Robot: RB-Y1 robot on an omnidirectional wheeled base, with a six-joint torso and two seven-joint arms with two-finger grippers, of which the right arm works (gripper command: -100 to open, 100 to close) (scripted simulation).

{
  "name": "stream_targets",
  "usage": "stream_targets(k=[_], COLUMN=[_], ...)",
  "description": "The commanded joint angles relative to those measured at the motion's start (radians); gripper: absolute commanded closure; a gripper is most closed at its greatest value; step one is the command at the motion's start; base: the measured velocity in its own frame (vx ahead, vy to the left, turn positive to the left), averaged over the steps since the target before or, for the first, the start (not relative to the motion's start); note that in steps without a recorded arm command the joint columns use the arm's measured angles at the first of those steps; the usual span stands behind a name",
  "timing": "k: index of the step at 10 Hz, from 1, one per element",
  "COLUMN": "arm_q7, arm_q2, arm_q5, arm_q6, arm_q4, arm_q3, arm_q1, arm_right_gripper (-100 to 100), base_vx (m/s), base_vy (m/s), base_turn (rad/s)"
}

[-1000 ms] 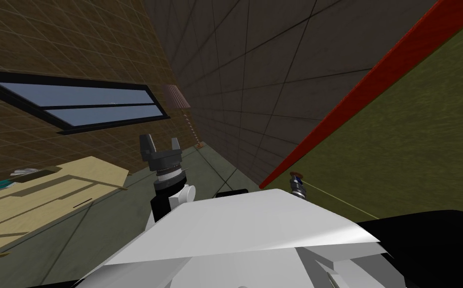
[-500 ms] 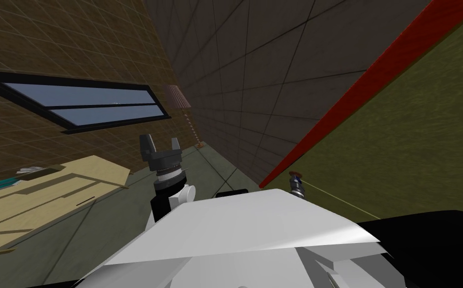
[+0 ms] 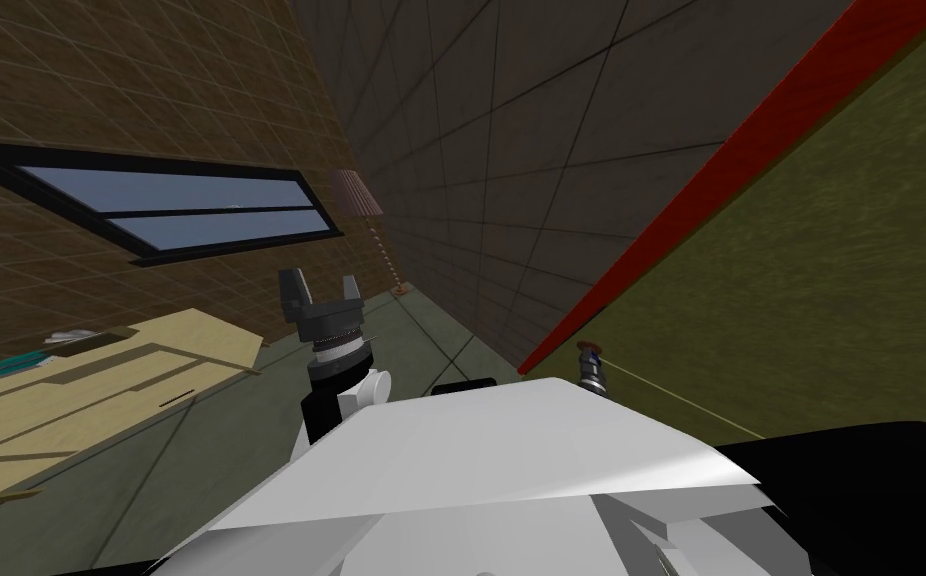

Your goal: Pull the door open

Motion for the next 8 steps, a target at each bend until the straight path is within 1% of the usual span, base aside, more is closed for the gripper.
stream_targets(k=[1,2,3,4,5,6,8], arm_q7=[-0.040,-0.074,-0.081,-0.119,-0.122,-0.162,-0.204], arm_q2=[0.003,0.004,0.004,0.006,0.006,0.008,0.009], arm_q5=[0.002,0.005,0.005,0.009,0.009,0.013,0.016], arm_q6=[0.001,0.003,0.003,0.005,0.005,0.007,0.009], arm_q4=[0.001,0.001,0.001,0.001,0.001,0.001,0.002], arm_q3=[-0.001,-0.003,-0.003,-0.005,-0.005,-0.007,-0.009], arm_q1=[-0.001,-0.005,-0.005,-0.008,-0.008,-0.012,-0.015], arm_right_gripper=[100,100,100,100,100,100,100], base_vx=[-0.028,-0.025,-0.022,-0.029,-0.021,-0.024,-0.034], base_vy=[0.002,0.005,0.003,0.003,0.004,0.004,0.004], base_turn=[0.006,0.006,0.004,0.008,0.005,0.005,0.010])
